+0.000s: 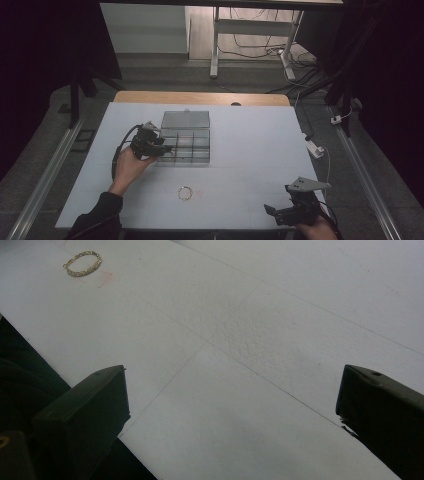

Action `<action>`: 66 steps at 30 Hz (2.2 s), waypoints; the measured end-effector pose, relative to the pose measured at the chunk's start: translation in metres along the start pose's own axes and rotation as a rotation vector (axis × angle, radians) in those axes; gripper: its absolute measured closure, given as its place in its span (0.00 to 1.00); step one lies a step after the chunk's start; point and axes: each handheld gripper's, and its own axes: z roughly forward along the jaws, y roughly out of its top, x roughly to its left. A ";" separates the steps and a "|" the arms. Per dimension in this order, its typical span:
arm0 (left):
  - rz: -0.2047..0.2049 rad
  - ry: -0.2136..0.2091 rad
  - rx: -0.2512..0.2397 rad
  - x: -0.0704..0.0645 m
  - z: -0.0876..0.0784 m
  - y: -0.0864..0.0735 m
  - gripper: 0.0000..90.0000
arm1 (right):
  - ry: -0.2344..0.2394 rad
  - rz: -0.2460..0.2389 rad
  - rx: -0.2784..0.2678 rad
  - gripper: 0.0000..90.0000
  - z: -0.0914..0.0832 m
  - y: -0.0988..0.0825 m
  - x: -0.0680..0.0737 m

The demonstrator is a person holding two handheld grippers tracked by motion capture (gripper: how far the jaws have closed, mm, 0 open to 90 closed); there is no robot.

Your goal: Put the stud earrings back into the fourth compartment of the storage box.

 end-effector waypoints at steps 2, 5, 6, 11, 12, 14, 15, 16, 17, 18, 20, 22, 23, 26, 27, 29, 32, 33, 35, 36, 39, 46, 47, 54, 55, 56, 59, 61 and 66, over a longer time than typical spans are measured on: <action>0.013 -0.017 0.001 -0.003 -0.001 -0.001 0.38 | -0.001 0.000 0.001 0.01 0.000 0.000 0.000; 0.022 -0.045 -0.001 -0.010 -0.004 -0.003 0.33 | -0.001 0.000 0.001 0.01 0.000 0.000 0.000; 0.024 -0.057 -0.001 -0.012 -0.004 -0.003 0.29 | -0.001 -0.001 0.001 0.01 0.000 0.000 0.000; 0.033 -0.093 0.011 -0.027 -0.007 -0.006 0.19 | -0.003 -0.003 0.000 0.01 0.000 0.000 0.000; 0.040 -0.104 0.015 -0.030 -0.007 -0.007 0.13 | -0.002 -0.001 0.001 0.01 0.000 0.000 0.000; 0.062 -0.113 0.017 -0.036 -0.007 -0.008 0.10 | -0.003 -0.001 0.001 0.01 0.000 0.000 0.000; 0.078 -0.123 0.014 -0.039 -0.006 -0.009 0.08 | -0.004 -0.003 0.000 0.01 0.000 0.000 0.000; 0.090 -0.130 0.012 -0.041 -0.006 -0.010 0.05 | -0.003 -0.002 0.000 0.01 0.000 0.000 0.000; 0.096 -0.136 0.015 -0.043 -0.005 -0.011 0.03 | -0.004 -0.003 0.000 0.01 0.000 0.000 0.000; 0.099 -0.149 0.018 -0.045 -0.005 -0.012 0.01 | -0.004 -0.001 0.001 0.01 0.000 0.000 0.000; 0.100 -0.180 0.031 -0.049 -0.004 -0.013 0.00 | -0.004 -0.001 0.000 0.01 0.000 0.000 0.000; 0.100 -0.194 0.028 -0.053 -0.004 -0.015 0.00 | -0.005 -0.002 0.000 0.01 0.000 0.000 0.000; 0.102 -0.204 0.030 -0.055 -0.004 -0.015 0.00 | -0.004 -0.002 0.000 0.01 0.000 0.000 0.000; 0.114 -0.225 0.028 -0.063 -0.005 -0.018 0.00 | -0.004 -0.004 0.000 0.01 0.000 0.000 0.000; 0.120 -0.230 0.028 -0.066 -0.006 -0.019 0.00 | -0.004 -0.003 0.000 0.01 0.000 0.000 0.000; 0.133 -0.235 0.031 -0.073 -0.007 -0.022 0.00 | -0.004 -0.003 0.001 0.01 0.000 0.000 0.001; 0.152 -0.236 0.033 -0.082 -0.008 -0.026 0.00 | -0.002 -0.006 -0.001 0.01 0.000 0.000 0.001; 0.156 -0.238 0.036 -0.084 -0.008 -0.027 0.00 | -0.003 -0.006 -0.001 0.01 0.000 0.000 0.001; 0.158 -0.245 0.040 -0.089 -0.008 -0.030 0.00 | -0.002 -0.006 0.000 0.01 0.000 0.000 0.001; 0.159 -0.248 0.048 -0.092 -0.007 -0.031 0.00 | -0.002 -0.008 0.000 0.01 0.000 0.000 0.001; 0.173 -0.242 0.064 -0.101 -0.005 -0.036 0.00 | -0.002 -0.008 0.001 0.01 0.000 0.001 0.001; 0.215 -0.223 0.123 -0.125 0.003 -0.043 0.00 | -0.001 -0.008 0.001 0.01 0.001 0.001 0.001; 0.218 -0.224 0.143 -0.128 0.004 -0.044 0.00 | -0.003 -0.010 0.003 0.01 0.001 0.001 0.001; 0.246 -0.241 0.213 -0.139 0.018 -0.051 0.00 | -0.001 -0.016 0.006 0.01 0.001 0.001 0.001; 0.263 -0.232 0.219 -0.140 0.019 -0.051 0.02 | -0.001 -0.015 0.005 0.01 0.001 0.001 0.001; 0.278 -0.217 0.224 -0.142 0.020 -0.051 0.02 | -0.001 -0.015 0.005 0.01 0.001 0.001 0.001; 0.316 -0.200 0.239 -0.145 0.021 -0.053 0.11 | 0.000 -0.016 0.006 0.01 0.001 0.001 0.001; 0.330 -0.208 0.254 -0.145 0.022 -0.054 0.25 | 0.000 -0.018 0.006 0.01 0.001 0.001 0.001; 0.349 -0.172 0.253 -0.143 0.020 -0.053 0.50 | 0.000 -0.020 0.006 0.01 0.001 0.001 0.001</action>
